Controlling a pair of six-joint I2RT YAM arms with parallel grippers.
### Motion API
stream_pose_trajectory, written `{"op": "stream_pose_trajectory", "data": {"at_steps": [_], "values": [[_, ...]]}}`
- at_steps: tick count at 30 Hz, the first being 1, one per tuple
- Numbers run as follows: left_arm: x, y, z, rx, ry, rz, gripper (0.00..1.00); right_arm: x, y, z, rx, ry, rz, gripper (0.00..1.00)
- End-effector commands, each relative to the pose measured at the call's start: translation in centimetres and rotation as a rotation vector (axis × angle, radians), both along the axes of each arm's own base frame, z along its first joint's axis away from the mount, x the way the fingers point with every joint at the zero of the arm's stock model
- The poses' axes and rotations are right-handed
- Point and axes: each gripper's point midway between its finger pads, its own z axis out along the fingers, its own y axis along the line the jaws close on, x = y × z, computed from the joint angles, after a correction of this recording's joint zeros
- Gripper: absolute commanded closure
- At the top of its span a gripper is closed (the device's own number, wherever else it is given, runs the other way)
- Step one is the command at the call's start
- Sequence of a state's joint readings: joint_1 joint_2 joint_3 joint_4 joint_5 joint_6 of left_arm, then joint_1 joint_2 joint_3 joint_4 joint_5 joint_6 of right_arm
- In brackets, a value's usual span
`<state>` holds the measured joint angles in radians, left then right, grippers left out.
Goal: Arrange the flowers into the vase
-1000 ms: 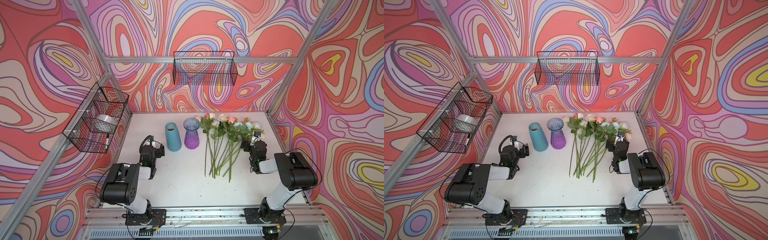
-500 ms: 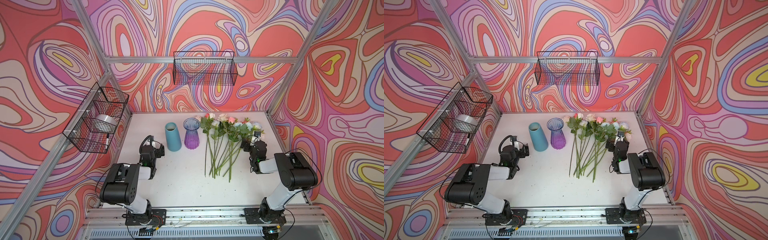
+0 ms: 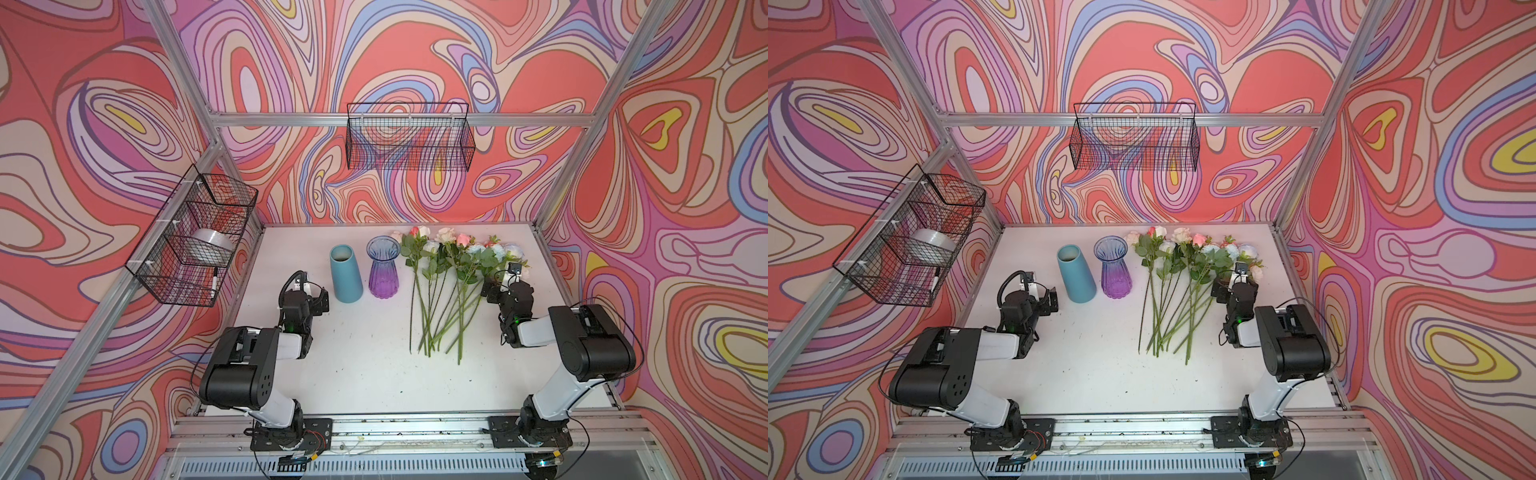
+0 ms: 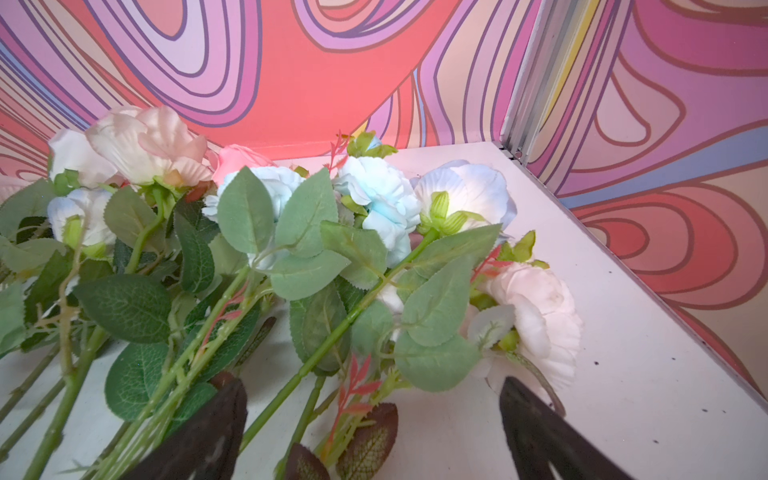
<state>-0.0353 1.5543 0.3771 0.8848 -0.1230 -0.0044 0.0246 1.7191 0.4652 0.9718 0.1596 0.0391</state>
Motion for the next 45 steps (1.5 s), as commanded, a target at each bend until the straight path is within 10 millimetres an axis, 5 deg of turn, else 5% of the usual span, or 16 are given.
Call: {"op": "stream_pose_trajectory", "data": {"at_steps": [1, 15, 19, 23, 28, 31, 35, 36, 38, 39, 41, 45], "values": [[0.0, 0.0, 0.5, -0.009, -0.017, -0.004, 0.0, -0.1, -0.2, 0.1, 0.002, -0.001, -0.001, 0.02], [0.0, -0.1, 0.6, -0.009, -0.02, -0.005, 0.0, -0.1, -0.2, 0.1, 0.001, -0.003, 0.0, 0.02], [-0.1, 0.4, 2.2, -0.007, -0.014, 0.022, 0.0, 0.0, -0.5, 0.6, -0.004, -0.008, -0.018, 0.02], [-0.8, 0.3, 5.8, 0.001, -0.039, 0.013, 0.0, 0.7, -0.9, 2.9, -0.008, 0.048, -0.052, 0.02], [-3.4, 0.6, 13.3, -0.003, -0.152, 0.028, 0.0, 0.7, -1.1, 9.2, 0.08, 0.06, -0.142, 0.02], [-4.4, 0.5, 20.9, -0.164, -0.264, 0.06, 0.0, 0.1, -0.6, 12.9, 0.273, 0.168, -0.212, 0.02], [-8.2, 3.5, 26.3, -0.522, -0.31, 0.348, 0.0, -0.7, 1.7, 14.5, 0.519, 0.256, -0.184, 0.02], [-8.4, 3.4, 28.0, -0.505, -0.366, 0.315, 0.0, -0.4, 3.0, 15.2, 0.537, 0.252, -0.104, 0.17], [-8.8, 3.5, 29.9, -0.548, -0.451, 0.305, 0.0, -0.1, 4.6, 16.1, 0.574, 0.281, -0.027, 0.51], [-8.5, 3.0, 30.8, -0.562, -0.452, 0.276, 0.0, -0.1, 5.2, 16.3, 0.583, 0.311, -0.023, 0.56], [-7.2, 1.8, 31.4, -0.565, -0.385, 0.224, 0.0, -0.2, 6.8, 17.2, 0.555, 0.337, -0.015, 0.57], [-3.7, -1.0, 30.8, -0.598, -0.204, 0.115, 0.0, -0.5, 13.3, 18.3, 0.447, 0.411, 0.102, 0.52]]}}
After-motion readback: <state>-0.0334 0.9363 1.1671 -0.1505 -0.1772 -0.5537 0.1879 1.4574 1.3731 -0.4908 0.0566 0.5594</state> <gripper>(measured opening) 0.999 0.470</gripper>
